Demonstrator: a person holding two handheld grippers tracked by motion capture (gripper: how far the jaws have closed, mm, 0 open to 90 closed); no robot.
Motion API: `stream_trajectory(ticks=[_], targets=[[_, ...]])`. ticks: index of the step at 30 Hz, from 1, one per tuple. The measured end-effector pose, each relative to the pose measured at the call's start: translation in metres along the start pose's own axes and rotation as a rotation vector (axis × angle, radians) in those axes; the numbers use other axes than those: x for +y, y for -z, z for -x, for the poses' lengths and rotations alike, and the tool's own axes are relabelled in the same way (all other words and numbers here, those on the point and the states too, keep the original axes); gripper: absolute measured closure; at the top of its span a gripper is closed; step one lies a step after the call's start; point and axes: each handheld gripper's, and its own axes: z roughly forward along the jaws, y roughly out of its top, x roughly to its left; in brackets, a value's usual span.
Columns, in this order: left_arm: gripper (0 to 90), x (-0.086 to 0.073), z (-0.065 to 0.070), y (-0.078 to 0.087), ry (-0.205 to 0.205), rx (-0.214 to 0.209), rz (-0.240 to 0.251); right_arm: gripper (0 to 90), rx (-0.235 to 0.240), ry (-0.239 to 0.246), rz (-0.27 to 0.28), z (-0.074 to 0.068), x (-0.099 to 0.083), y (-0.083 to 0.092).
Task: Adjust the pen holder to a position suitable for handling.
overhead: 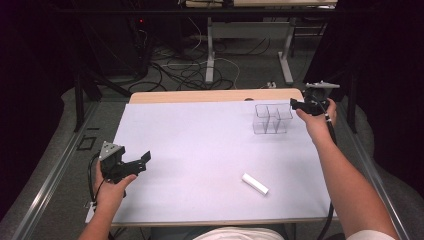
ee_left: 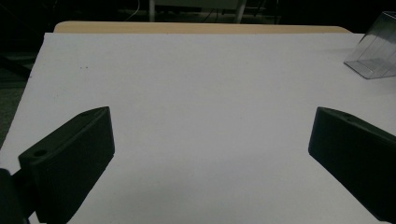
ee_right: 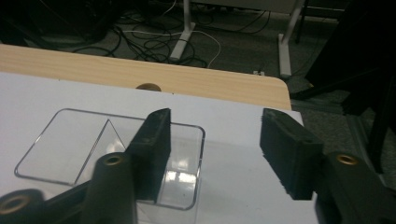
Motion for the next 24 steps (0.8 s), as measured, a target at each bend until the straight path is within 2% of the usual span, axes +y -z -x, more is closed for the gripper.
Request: stream_trajectory(ticks=[2,4,7,11,15,21,24], targets=[[0.4,0.0,0.0,0.0,0.001,0.0,0.0,51.5,-0.001,-0.001,0.0,0.003,0.0,-0.004],[0.5,0.0,0.0,-0.001,0.006,0.0,0.003,52.0,0.006,-0.004,-0.002,0.003,-0.001,-0.006],[0.5,-0.001,0.0,-0.002,0.001,-0.002,-0.007,57.2,-0.012,0.024,-0.024,0.006,-0.003,-0.013],[0.6,-0.001,0.0,-0.003,0.006,-0.001,-0.009,63.7,-0.011,-0.001,-0.069,0.01,-0.005,-0.02],[0.9,-0.002,-0.001,-0.004,0.004,0.002,-0.011,72.3,-0.027,0.009,-0.104,0.013,-0.008,-0.026],[1.1,-0.003,-0.002,-0.005,0.009,0.008,-0.02,81.5,-0.011,0.009,-0.128,0.016,-0.011,-0.037],[1.1,-0.003,-0.002,-0.005,0.009,0.011,-0.02,86.5,0.001,-0.011,-0.143,0.017,-0.013,-0.04]])
